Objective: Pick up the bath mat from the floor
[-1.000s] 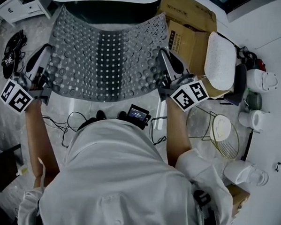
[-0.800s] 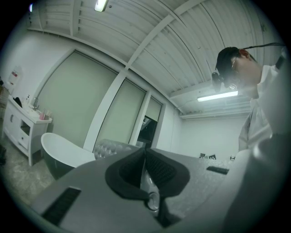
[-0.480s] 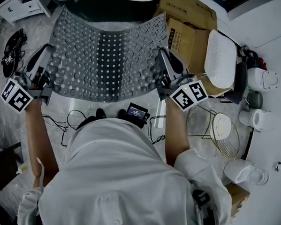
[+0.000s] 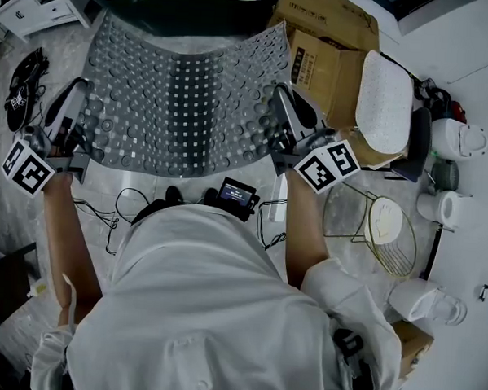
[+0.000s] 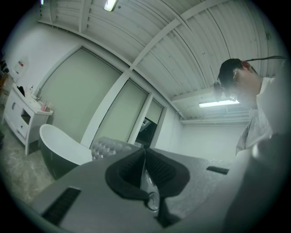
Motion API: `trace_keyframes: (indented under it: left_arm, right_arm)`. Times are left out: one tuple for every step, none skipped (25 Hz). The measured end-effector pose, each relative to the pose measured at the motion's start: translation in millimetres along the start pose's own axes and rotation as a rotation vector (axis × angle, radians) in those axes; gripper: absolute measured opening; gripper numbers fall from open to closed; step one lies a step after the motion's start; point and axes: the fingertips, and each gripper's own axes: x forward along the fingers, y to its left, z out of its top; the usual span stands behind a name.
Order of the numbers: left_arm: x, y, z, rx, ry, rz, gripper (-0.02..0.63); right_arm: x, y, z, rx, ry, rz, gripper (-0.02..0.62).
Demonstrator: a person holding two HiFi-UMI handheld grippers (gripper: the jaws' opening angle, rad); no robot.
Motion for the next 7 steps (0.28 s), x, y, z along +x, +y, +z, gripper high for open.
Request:
trace_keyframes:
  left_arm:
    - [-0.4,0.7,-0.6,-0.007,-0.004,0.001,0.014]
    - [-0.9,1.6,-1.1,-0.014,-0.008,0.003,0.014]
    - [-1.3,2.5,-1.4,-0.023,-0.014,0.005,0.015]
    - [-1.3,3.4,-1.4,-0.033,-0.022,0.005,0.014]
    - [-1.0,4.3,-1.3,-0.043,-0.029,0.004,0.014]
    - [-0.5,5.1,-1.2,-0.051,-0.036,0.004,0.014]
    - [0.1,5.9,-1.2,-0.06,-0.043,0.003,0.014]
  right_arm:
    - [-0.1,-0.4,-1.0,0.004,0.001,0.002,0.038]
    - [-0.2,-0.8,-2.2,0.007,0.002,0.005,0.039]
    - [-0.4,-1.3,-3.5,0.01,0.004,0.007,0.039]
    - [-0.6,-2.2,-4.6,0.013,0.005,0.008,0.038]
    - [-0.8,-3.3,-5.4,0.016,0.006,0.009,0.04]
    - [-1.0,-4.5,-6.1,0.02,0.007,0.009,0.039]
    - [-1.3,-5.9,-6.8,0.024,0.008,0.01,0.039]
